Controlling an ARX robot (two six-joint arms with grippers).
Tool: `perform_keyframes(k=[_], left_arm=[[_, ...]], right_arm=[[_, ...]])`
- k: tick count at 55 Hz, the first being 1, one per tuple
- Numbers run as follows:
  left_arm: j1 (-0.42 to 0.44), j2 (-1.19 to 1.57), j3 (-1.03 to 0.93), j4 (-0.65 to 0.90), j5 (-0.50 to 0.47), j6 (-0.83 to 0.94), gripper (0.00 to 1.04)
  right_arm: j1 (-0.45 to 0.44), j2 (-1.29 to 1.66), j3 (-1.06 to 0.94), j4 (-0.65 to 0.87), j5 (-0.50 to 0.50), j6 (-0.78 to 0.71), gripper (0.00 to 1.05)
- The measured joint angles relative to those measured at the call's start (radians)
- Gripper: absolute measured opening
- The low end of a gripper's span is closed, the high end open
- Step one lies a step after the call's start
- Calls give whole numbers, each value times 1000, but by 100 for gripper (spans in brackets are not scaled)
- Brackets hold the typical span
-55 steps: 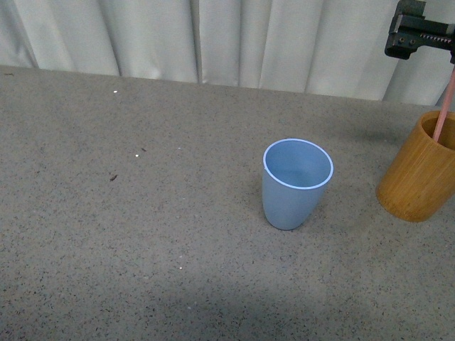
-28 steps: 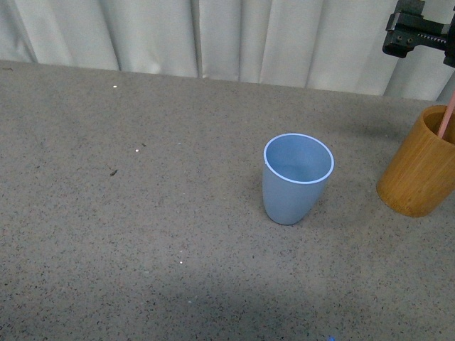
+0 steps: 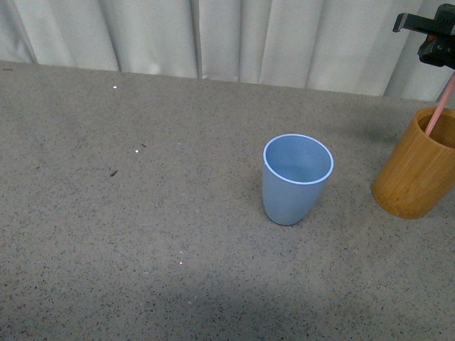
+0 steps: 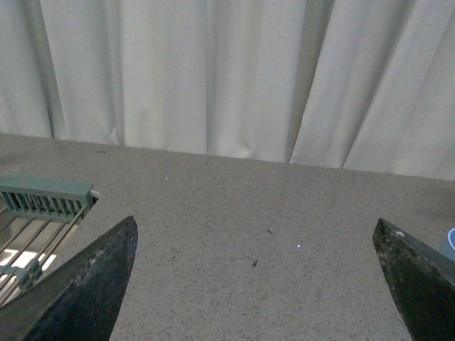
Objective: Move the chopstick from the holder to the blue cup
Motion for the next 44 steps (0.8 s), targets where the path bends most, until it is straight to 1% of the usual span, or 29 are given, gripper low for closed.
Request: perform_keyframes(k=[11, 23, 30, 37, 44], left_arm=[[0, 0, 0, 0, 0, 0, 98], [0, 0, 0, 0, 0, 0, 98], [0, 0, 0, 0, 0, 0, 98], [0, 0, 0, 0, 0, 0, 98], [0, 0, 0, 0, 0, 0, 98]], right_arm=[[-8, -41, -6, -5, -2, -10, 12], [-27, -200, 6, -60, 3, -91, 12], [-31, -294, 23, -66, 8, -138, 12], [-22, -386, 31, -68, 6, -165, 12], [12, -468, 31, -68, 0, -165, 12]])
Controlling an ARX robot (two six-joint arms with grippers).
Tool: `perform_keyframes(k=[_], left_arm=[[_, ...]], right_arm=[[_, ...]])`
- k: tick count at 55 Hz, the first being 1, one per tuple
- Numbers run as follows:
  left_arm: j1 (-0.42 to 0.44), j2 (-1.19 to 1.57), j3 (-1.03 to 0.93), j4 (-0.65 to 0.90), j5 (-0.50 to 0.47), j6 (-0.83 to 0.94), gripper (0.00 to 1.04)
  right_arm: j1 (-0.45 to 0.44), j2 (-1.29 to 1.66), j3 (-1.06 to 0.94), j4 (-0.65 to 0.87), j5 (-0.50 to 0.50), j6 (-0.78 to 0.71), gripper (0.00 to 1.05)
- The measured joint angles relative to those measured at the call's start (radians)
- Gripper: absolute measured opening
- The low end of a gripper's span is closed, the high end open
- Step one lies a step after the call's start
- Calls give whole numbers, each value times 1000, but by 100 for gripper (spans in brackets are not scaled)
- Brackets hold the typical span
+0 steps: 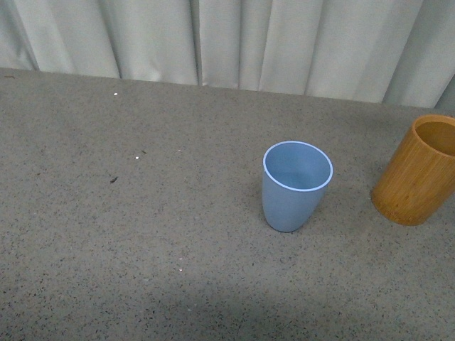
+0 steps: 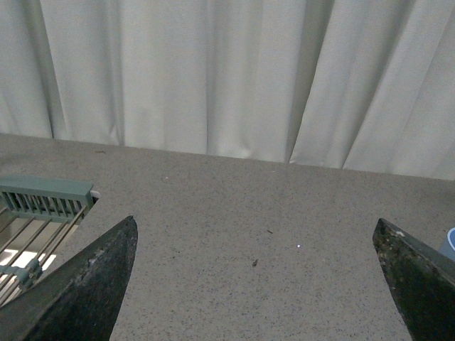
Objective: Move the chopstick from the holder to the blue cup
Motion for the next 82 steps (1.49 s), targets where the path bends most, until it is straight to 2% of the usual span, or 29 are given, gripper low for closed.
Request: perform_keyframes(k=[8, 15, 23, 32, 60, 82], left_arm=[[0, 0, 0, 0, 0, 0, 98], [0, 0, 0, 0, 0, 0, 98], [0, 0, 0, 0, 0, 0, 98], [0, 0, 0, 0, 0, 0, 98], [0, 0, 0, 0, 0, 0, 98], [0, 0, 0, 0, 0, 0, 98]], right_arm=[[61, -31, -11, 21, -1, 23, 12], [176, -27, -66, 82, 8, 82, 12], [259, 23, -97, 141, 20, 137, 12], [318, 92, -119, 193, 24, 180, 12], [332, 153, -242, 294, 14, 237, 12], [316, 168, -275, 314, 18, 244, 12]])
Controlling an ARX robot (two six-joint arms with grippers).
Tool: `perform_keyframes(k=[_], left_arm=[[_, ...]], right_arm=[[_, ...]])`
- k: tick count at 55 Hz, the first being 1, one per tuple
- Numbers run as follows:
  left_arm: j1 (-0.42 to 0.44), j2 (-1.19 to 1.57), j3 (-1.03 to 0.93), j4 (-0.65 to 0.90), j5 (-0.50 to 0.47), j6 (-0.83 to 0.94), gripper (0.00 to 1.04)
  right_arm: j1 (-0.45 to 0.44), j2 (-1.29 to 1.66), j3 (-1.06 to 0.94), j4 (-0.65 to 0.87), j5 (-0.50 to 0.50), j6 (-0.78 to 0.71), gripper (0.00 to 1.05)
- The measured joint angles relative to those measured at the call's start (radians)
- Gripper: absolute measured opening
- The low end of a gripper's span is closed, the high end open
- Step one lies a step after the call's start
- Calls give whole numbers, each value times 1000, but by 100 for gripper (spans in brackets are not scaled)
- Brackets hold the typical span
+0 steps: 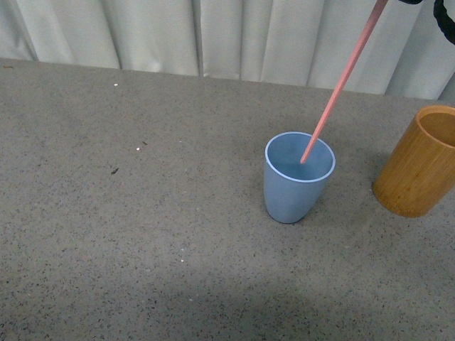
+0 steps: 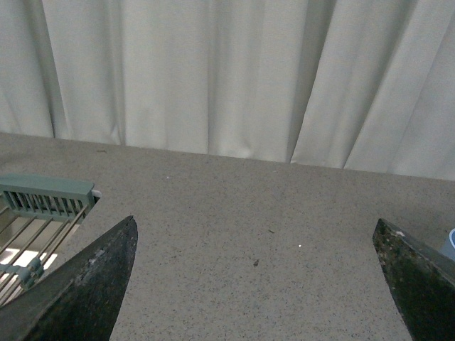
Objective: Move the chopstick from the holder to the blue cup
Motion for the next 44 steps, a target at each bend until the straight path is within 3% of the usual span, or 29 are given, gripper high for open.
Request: perform_keyframes(k=[22, 35, 44], left_arm=[[0, 0, 0, 0, 0, 0, 98], [0, 0, 0, 0, 0, 0, 98], [0, 0, 0, 0, 0, 0, 98]], right_arm=[[-12, 35, -8, 12, -9, 4, 12], [1, 38, -8, 5, -15, -1, 48], [-10, 14, -16, -29, 43, 0, 82]])
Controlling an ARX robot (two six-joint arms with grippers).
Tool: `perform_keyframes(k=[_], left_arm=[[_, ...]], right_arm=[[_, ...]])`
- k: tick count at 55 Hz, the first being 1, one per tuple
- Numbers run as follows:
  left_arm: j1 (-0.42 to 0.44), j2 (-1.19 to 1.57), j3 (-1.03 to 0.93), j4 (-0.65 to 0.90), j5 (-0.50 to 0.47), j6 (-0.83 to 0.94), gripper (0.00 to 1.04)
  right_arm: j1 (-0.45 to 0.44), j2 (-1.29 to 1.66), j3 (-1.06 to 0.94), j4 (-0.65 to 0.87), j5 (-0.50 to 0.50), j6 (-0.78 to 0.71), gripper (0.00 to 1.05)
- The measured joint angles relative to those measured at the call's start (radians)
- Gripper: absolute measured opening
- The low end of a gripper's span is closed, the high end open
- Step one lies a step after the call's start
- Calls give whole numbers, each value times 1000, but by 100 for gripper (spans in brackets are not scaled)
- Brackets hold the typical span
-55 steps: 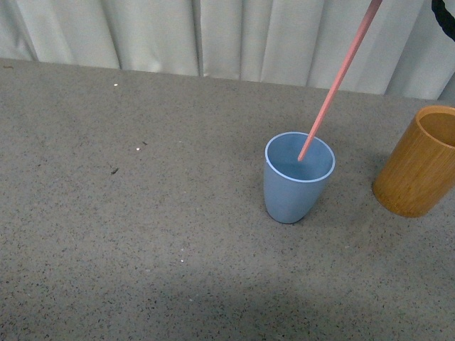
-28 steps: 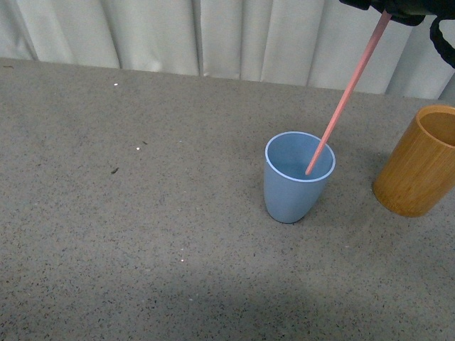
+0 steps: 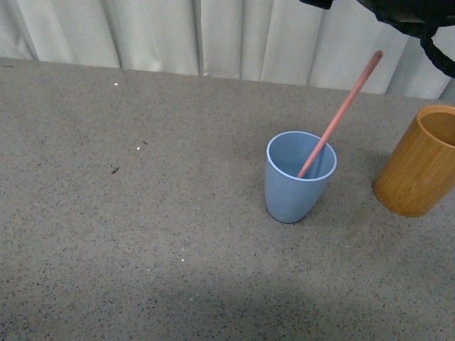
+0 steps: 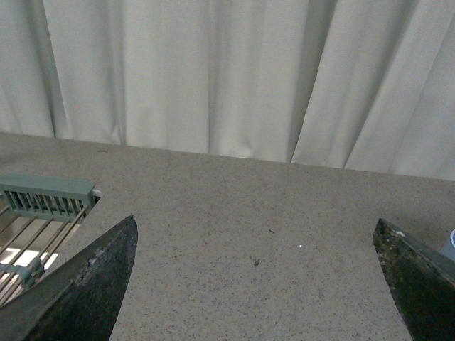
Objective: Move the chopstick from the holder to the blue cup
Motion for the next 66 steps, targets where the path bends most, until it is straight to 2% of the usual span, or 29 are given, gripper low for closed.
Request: perform_keyframes(k=[5, 7, 10, 13, 15, 18, 23, 26, 29, 32, 36, 40, 55, 56, 66], left_arm=[[0, 0, 0, 0, 0, 0, 98], [0, 0, 0, 0, 0, 0, 98], [0, 0, 0, 0, 1, 0, 98], [0, 0, 0, 0, 0, 0, 98], [0, 0, 0, 0, 0, 0, 98], [0, 0, 0, 0, 0, 0, 98], [0, 0, 0, 0, 0, 0, 98], [0, 0, 0, 0, 0, 0, 98], [0, 0, 0, 0, 0, 0, 98], [0, 0, 0, 0, 0, 0, 98], [0, 0, 0, 0, -1, 0, 98], [0, 0, 0, 0, -1, 0, 98], [0, 0, 0, 0, 0, 0, 98], [0, 0, 0, 0, 0, 0, 98], [0, 0, 0, 0, 0, 0, 98]], right_arm=[[-19, -55, -38, 3, 21, -3, 96], [-25, -79, -70, 44, 66, -27, 95], [-50, -140, -170, 197, 163, -121, 84], [-103, -245, -293, 276, 142, -206, 73], [-159, -357, -399, 278, 97, -238, 64], [-206, -453, -485, 258, 56, -259, 57], [-317, -706, -666, 123, -51, -280, 41], [-341, -842, -731, 16, -56, -283, 34], [-352, -1044, -792, -162, -60, -286, 25], [-354, -1358, -834, -435, -72, -292, 12], [-354, -1602, -854, -592, -78, -299, 0], [-354, -1712, -854, -622, -78, -299, 1], [-354, -1724, -854, -626, -78, -299, 1], [-354, -1724, -854, -626, -77, -301, 2], [-354, -1724, -854, -626, -77, -301, 45]])
